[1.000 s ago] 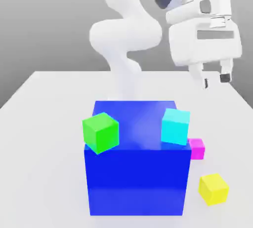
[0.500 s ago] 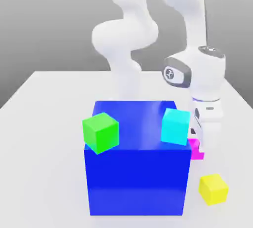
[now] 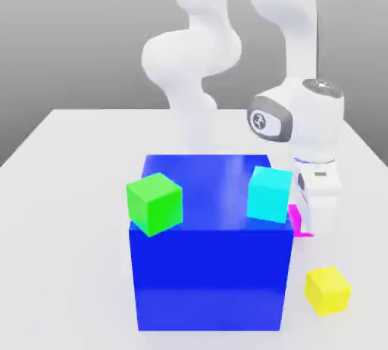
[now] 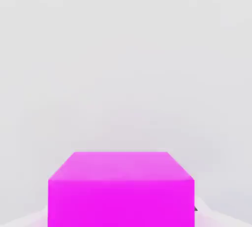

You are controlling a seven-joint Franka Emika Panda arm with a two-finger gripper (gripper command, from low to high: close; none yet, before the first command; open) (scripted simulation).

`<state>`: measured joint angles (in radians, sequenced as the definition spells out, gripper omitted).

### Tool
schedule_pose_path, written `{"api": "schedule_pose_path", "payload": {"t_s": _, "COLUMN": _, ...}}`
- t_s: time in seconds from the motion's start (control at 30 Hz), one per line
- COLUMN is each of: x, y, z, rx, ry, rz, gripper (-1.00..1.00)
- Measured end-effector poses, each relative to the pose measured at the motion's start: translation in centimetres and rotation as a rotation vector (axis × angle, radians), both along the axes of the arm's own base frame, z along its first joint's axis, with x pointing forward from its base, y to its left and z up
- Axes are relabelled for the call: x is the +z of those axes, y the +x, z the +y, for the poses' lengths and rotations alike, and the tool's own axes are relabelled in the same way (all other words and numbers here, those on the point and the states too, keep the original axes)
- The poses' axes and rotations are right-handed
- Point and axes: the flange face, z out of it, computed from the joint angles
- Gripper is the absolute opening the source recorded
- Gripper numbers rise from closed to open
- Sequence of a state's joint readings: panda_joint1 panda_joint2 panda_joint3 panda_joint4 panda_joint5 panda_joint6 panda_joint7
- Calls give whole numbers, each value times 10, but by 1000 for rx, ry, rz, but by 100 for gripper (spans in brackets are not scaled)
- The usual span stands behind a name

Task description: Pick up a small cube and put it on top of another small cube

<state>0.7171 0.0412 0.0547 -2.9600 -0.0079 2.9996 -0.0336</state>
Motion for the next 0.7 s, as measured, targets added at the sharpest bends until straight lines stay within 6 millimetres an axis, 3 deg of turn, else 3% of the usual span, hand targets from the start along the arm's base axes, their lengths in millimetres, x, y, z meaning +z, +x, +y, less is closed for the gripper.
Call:
{"api": "schedule_pose_path", "payload": {"t_s": 0.1, "x": 23, "y": 7, "z": -1, "rx": -14, "ry": 8, "rz": -13, "gripper": -100}}
{"api": "schedule_pose_path", "payload": {"t_s": 0.23, "x": 71, "y": 76, "z": 1, "rx": -99, "ry": 77, "rz": -125, "gripper": -100}}
{"api": "schedule_pose_path", "payload": {"t_s": 0.33, "x": 115, "y": 135, "z": -18, "rx": -213, "ry": 105, "rz": -209, "gripper": -100}}
{"api": "schedule_pose_path", "payload": {"t_s": 0.5, "x": 194, "y": 217, "z": -87, "rx": -448, "ry": 109, "rz": -326, "gripper": -100}}
{"api": "schedule_pose_path", "payload": {"t_s": 0.7, "x": 253, "y": 245, "z": -183, "rx": -781, "ry": 60, "rz": -283, "gripper": -100}}
